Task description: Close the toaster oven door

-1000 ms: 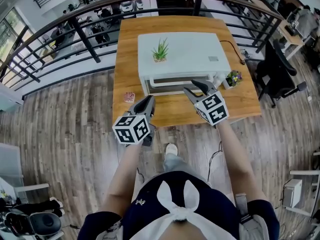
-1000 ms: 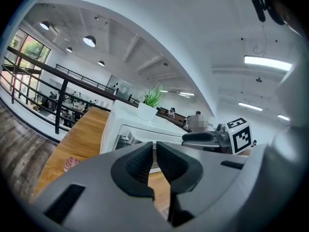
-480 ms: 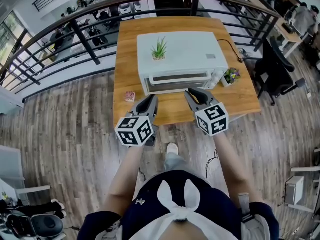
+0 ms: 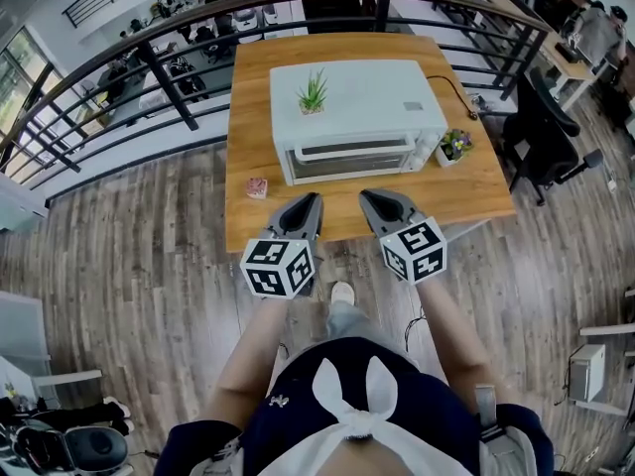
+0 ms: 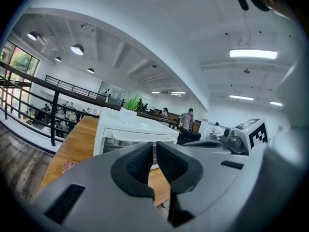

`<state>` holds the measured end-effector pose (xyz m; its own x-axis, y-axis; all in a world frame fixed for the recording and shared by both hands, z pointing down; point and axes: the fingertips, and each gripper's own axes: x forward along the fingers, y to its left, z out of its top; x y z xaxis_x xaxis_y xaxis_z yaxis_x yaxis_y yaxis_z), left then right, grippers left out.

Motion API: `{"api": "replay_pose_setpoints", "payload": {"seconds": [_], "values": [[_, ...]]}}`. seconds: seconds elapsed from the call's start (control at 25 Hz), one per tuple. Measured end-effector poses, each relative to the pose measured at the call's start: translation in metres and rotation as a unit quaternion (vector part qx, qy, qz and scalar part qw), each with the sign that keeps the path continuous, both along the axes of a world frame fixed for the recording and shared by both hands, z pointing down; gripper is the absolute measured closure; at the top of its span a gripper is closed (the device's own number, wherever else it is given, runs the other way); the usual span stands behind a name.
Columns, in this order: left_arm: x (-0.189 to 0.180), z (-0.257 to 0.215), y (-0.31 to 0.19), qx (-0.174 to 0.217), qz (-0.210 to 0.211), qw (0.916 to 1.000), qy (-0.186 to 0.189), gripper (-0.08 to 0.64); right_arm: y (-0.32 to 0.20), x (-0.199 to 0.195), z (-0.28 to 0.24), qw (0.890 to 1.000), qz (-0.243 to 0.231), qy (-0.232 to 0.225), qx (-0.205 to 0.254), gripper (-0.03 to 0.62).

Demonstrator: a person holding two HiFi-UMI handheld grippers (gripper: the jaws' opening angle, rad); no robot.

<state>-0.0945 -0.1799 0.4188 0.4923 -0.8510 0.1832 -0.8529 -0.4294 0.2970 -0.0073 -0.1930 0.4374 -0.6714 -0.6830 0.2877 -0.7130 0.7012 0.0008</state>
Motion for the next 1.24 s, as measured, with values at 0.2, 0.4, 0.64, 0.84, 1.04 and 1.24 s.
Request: {"api": "replay_pose_setpoints", "payload": {"seconds": [0.2,0.4,0.64,0.84,1.04,1.24], "values": [[0.01,-0.002,0.013,0.006,0.01,0.9999,-0.006,0.522,0.016,-0.003,-0.004,1.0,0.001,-0.017,-0.007,0.589],[0.017,-0.005,0.025,0.013,0.02,0.9996,-0.013,0.522,0.031,-0.004,-0.009,1.0,0.001,-0.021,-0.004,0.589],[0.022,-0.012,0.034,0.022,0.025,0.9992,-0.021,0.522,0.042,-0.004,-0.012,1.0,-0.001,-0.023,-0.004,0.591],[0.023,-0.012,0.041,0.023,0.025,0.9992,-0.022,0.522,0.051,-0.005,-0.011,1.0,-0.005,-0.018,-0.003,0.591],[0.023,-0.011,0.047,0.024,0.022,0.9992,-0.023,0.522,0.057,-0.005,-0.011,1.0,-0.008,-0.015,-0.002,0.591],[0.025,-0.013,0.057,0.024,0.022,0.9992,-0.024,0.522,0.068,-0.004,-0.013,1.0,-0.016,-0.014,-0.002,0.591]]}}
